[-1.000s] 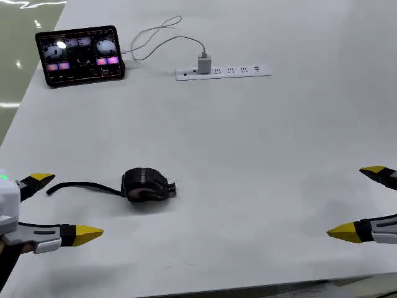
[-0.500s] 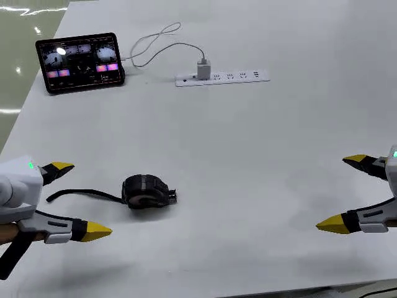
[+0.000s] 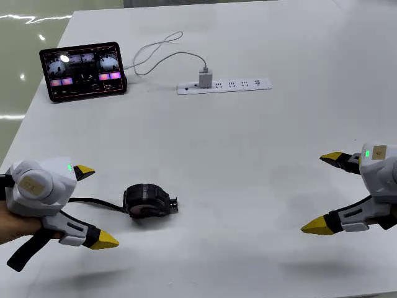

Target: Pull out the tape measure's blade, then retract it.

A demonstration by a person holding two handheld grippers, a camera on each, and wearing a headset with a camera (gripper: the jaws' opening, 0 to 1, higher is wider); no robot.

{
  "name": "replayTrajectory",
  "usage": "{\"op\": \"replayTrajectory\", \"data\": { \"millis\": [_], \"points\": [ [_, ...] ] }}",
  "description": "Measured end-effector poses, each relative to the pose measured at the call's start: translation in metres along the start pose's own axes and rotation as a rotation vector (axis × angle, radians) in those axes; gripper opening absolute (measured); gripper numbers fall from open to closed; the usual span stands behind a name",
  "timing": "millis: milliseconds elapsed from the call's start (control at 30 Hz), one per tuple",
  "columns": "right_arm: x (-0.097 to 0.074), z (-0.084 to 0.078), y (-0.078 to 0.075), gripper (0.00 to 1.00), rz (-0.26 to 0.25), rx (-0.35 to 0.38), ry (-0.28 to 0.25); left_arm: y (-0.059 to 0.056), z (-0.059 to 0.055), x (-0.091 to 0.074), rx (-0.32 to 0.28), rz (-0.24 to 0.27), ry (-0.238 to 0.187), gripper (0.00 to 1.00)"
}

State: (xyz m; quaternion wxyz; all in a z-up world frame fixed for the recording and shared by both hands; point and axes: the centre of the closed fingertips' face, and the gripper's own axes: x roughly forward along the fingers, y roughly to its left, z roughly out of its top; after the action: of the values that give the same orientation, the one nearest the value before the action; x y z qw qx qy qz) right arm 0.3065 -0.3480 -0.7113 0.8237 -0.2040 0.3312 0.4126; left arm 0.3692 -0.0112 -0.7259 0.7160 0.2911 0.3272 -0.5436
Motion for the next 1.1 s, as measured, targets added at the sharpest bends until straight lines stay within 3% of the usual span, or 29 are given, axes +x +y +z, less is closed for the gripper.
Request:
{"op": "replayTrajectory", "data": {
  "millis": [233, 333, 433, 600, 800, 1100],
  "points": [
    [0.015, 0.017, 0.004, 0.99, 0.032, -0.034, -0.017, -0.001, 0.014, 0.010, 0.079, -0.033, 0.023, 0.98],
    [0.021, 0.024, 0.005, 0.99, 0.045, -0.047, -0.024, -0.001, 0.022, 0.015, 0.086, -0.044, 0.021, 0.97],
    [0.027, 0.030, 0.006, 0.99, 0.056, -0.058, -0.026, -0.002, 0.021, 0.022, 0.121, -0.059, 0.069, 0.94],
    [0.039, 0.039, 0.009, 0.99, 0.083, -0.081, -0.034, -0.009, 0.030, 0.032, 0.134, -0.089, 0.064, 0.91],
    [0.059, 0.049, 0.013, 0.99, 0.111, -0.100, -0.047, -0.012, 0.038, 0.041, 0.156, -0.118, 0.069, 0.85],
    [0.083, 0.064, 0.022, 0.99, 0.146, -0.132, -0.061, -0.014, 0.043, 0.052, 0.191, -0.146, 0.095, 0.66]
  ]
}}
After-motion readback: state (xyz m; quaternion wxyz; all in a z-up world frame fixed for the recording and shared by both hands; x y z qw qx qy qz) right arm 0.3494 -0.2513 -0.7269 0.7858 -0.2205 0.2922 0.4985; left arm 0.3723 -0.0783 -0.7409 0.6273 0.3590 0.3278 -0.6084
